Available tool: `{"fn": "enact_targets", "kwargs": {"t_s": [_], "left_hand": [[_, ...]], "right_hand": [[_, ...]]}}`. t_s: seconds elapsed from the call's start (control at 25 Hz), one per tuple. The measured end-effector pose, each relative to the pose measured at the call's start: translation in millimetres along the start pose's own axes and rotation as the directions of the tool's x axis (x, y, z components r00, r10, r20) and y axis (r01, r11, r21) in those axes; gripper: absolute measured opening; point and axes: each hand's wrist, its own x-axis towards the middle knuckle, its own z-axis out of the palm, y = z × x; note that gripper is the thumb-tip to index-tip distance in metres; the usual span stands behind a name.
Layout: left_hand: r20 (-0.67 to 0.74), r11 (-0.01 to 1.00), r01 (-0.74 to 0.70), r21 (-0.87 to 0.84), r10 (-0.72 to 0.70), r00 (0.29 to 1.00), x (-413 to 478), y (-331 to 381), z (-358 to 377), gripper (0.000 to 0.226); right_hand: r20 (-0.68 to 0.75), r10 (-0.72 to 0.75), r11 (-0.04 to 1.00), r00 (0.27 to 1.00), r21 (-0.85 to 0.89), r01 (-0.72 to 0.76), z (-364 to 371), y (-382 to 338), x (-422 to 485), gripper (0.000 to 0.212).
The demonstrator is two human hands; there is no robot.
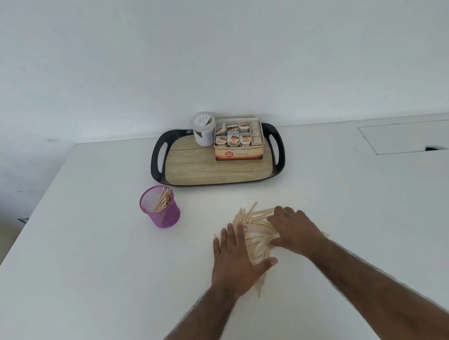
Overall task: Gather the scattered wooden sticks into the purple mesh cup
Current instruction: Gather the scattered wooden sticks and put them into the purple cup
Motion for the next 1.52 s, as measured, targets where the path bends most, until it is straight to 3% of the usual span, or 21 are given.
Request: {"fn": "enact_targets", "kwargs": {"t_s": [0.2,0.4,0.52,0.6,0.8,0.88,1.0,1.08,1.2,1.4,1.52], "left_hand": [[0.051,0.995,0.042,0.087,-0.047,0.998,2.4,9.8,1.6,0.128],[-0.054,1.0,-0.008,0.012,0.009,0.998,9.5,8.7,-9.2,0.105],[-0.089,0.996,0.063,0.058,-0.057,0.994,7.9,4.5,-13.8,0.11],[-0.088,0.991,0.108,0.073,-0.102,0.991,6.6,1.8,-14.2,0.116],[-0.033,0.998,0.06,-0.002,-0.06,0.998,13.6,-10.0,-19.3,0.094],[-0.018,0.999,0.04,-0.025,-0.041,0.999,14.1,-14.6,-21.9,0.087],[-0.035,0.999,0.028,-0.044,-0.029,0.999,13.5,-16.7,-24.4,0.079],[-0.049,0.998,0.027,-0.061,-0.03,0.998,13.8,-17.3,-26.2,0.074],[-0.115,0.998,0.06,-0.027,-0.062,0.991,10.8,-18.8,-29.0,0.068],[-0.167,0.996,0.078,0.043,-0.07,0.983,9.0,-19.8,-30.2,0.044],[-0.189,0.995,0.061,0.073,-0.046,0.981,13.0,-19.9,-32.4,0.034]], "right_hand": [[0.046,0.041,0.999,0.998,0.029,-0.043,-12.4,2.3,15.2,0.042],[0.039,0.079,0.996,0.996,0.043,-0.081,-7.5,0.0,18.1,0.034],[0.086,0.093,0.989,0.992,0.104,-0.102,-7.7,0.9,19.0,0.061],[0.125,0.079,0.995,0.989,0.045,-0.085,-7.1,-0.7,21.4,0.07],[0.055,0.036,0.999,0.998,0.002,-0.036,-8.3,-4.8,24.1,0.042],[0.044,-0.037,0.999,0.998,0.023,0.036,-11.1,-6.2,26.0,0.051],[0.155,-0.204,0.979,0.967,0.013,0.205,-17.6,-15.2,28.9,0.09],[0.183,-0.266,0.958,0.946,-0.054,0.28,-16.9,-24.1,30.1,0.102],[0.173,-0.311,0.933,0.934,-0.131,0.335,-12.6,-37.2,32.8,0.091],[0.051,-0.361,0.906,0.931,-0.219,0.363,-10.8,-47.7,36.4,0.038],[0.016,-0.364,0.907,0.931,-0.219,0.359,-9.5,-49.3,37.1,0.027]]}}
